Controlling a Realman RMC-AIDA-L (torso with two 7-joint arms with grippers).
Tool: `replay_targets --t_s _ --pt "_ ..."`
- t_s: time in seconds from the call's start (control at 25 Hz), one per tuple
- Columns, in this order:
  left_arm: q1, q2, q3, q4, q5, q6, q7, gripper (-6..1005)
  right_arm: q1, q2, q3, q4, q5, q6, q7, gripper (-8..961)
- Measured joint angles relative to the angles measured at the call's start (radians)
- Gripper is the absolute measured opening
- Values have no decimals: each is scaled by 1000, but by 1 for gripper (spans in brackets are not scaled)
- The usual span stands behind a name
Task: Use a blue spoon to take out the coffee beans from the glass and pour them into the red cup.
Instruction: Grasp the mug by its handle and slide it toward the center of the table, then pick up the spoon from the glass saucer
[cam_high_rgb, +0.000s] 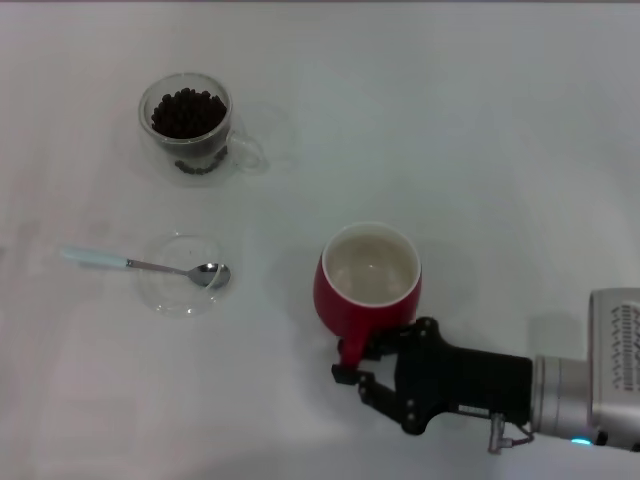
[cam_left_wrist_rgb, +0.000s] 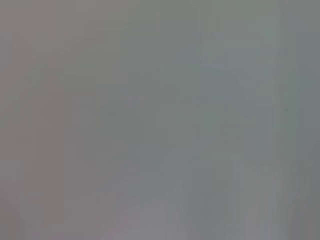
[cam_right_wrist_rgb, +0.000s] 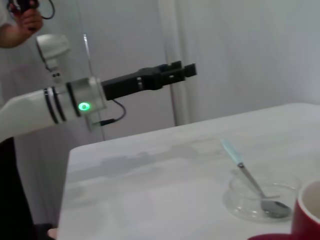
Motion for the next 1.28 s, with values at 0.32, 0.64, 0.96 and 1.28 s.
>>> replay_targets --t_s 0.32,0.64,0.96,1.28 --pt "0 0 0 -1 -1 -4 1 872 -8 -6 44 78 5 -45 35 295" --pt "-3 0 0 1 -1 -16 2 873 0 -20 103 223 6 -213 40 549" --pt "1 -2 10 86 58 -17 -74 872 -4 -94 251 331 6 -354 35 548" --pt "70 -6 2 259 95 -3 -345 872 23 -162 325 347 10 -372 33 547"
